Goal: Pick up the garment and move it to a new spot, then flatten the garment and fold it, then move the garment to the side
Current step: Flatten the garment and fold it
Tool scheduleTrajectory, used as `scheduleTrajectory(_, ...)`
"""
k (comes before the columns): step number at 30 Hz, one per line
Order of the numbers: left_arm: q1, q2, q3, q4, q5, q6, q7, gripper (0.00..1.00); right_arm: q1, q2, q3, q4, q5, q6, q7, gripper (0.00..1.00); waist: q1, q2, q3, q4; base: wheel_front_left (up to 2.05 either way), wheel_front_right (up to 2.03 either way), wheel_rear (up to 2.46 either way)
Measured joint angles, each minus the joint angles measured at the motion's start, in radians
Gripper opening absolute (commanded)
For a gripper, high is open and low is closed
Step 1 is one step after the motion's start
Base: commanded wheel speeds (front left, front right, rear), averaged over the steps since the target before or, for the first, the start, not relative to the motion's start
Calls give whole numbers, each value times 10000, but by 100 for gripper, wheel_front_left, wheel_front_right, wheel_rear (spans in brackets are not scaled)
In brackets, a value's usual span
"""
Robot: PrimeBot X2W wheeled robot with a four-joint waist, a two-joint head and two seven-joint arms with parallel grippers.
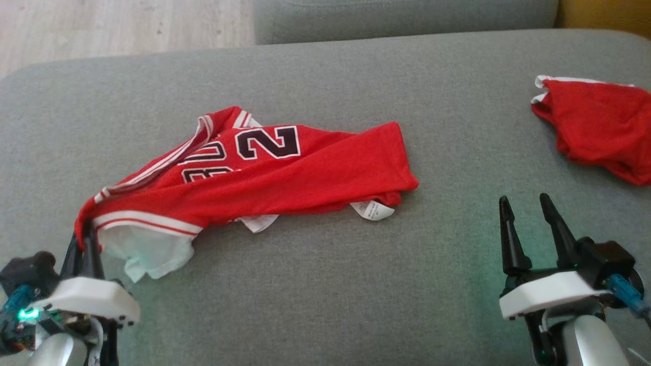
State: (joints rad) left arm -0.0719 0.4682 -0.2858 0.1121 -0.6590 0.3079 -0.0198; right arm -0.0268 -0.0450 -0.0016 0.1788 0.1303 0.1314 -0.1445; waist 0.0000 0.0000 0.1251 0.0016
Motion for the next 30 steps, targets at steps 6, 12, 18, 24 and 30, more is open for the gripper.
scheduleTrajectory(6,-26,-13,-4,483,-10,-98,-224,100,-7,0,-52,4,-150,0,40,100,1,0,214,-147,0,0,0)
scheduleTrajectory(12,-50,-307,-102,468,73,-194,-823,100,-7,0,-119,17,-161,0,40,100,0,0,53,16,0,0,0)
scheduleTrajectory(18,-44,-575,-407,232,257,-274,-1329,100,1,0,-144,84,-161,0,38,100,0,0,-252,308,0,0,0)
scheduleTrajectory(24,140,-1101,-1066,-291,443,-267,-1417,100,53,0,-192,132,-161,0,27,100,0,0,-652,683,0,0,0)
scheduleTrajectory(30,818,-1561,-1526,-163,437,-270,-1536,100,402,0,-192,205,-109,0,25,100,-1,0,-1076,994,0,0,0)
